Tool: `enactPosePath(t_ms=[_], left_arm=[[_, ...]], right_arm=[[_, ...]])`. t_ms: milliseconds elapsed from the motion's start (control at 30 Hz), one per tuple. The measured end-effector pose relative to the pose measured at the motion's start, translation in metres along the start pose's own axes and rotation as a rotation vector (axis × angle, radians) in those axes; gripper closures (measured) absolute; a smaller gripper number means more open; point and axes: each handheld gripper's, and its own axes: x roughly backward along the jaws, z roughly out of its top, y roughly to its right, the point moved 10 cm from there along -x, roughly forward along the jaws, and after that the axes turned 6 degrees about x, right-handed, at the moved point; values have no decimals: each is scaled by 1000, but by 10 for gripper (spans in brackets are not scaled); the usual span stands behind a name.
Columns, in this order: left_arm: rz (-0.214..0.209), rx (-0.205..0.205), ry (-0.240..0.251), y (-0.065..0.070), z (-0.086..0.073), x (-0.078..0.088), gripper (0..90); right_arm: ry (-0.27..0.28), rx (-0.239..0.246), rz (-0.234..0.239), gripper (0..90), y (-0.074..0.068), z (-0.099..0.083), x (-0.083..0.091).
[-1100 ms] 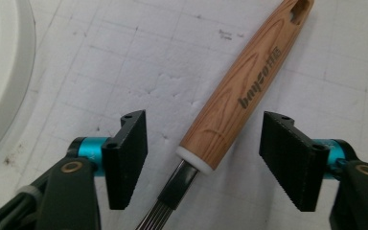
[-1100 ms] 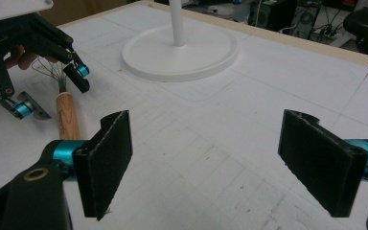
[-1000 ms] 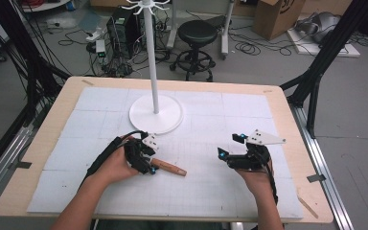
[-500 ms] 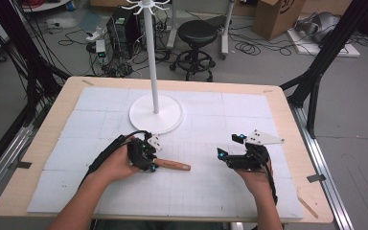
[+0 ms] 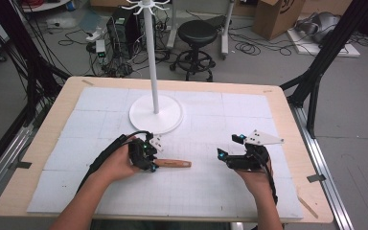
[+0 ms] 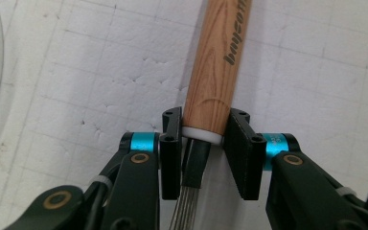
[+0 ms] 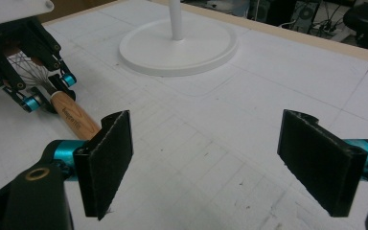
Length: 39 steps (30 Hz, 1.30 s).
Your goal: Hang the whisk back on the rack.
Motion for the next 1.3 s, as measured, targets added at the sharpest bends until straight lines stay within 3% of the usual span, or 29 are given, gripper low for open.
enactPosePath(t_ms=[100, 200, 400, 767, 1067, 1300], left_arm=[[-24, 15, -2, 2, -1, 1, 709], [-19, 11, 14, 2, 0, 5, 712], [-21, 32, 119, 1, 9, 24, 714], [2, 60, 303, -4, 30, 78, 719], [-25, 144, 480, -14, 40, 119, 720], [19, 129, 497, -18, 46, 145, 720]], right_arm=[[2, -3, 0, 191, 0, 0, 1], [2, -1, -2, 191, 1, 0, 1], [-2, -6, 1, 191, 0, -1, 0], [3, 2, 4, 191, -2, 1, 0], [4, 7, 4, 191, -2, 1, 1], [-3, 12, 3, 191, -3, 1, -1]])
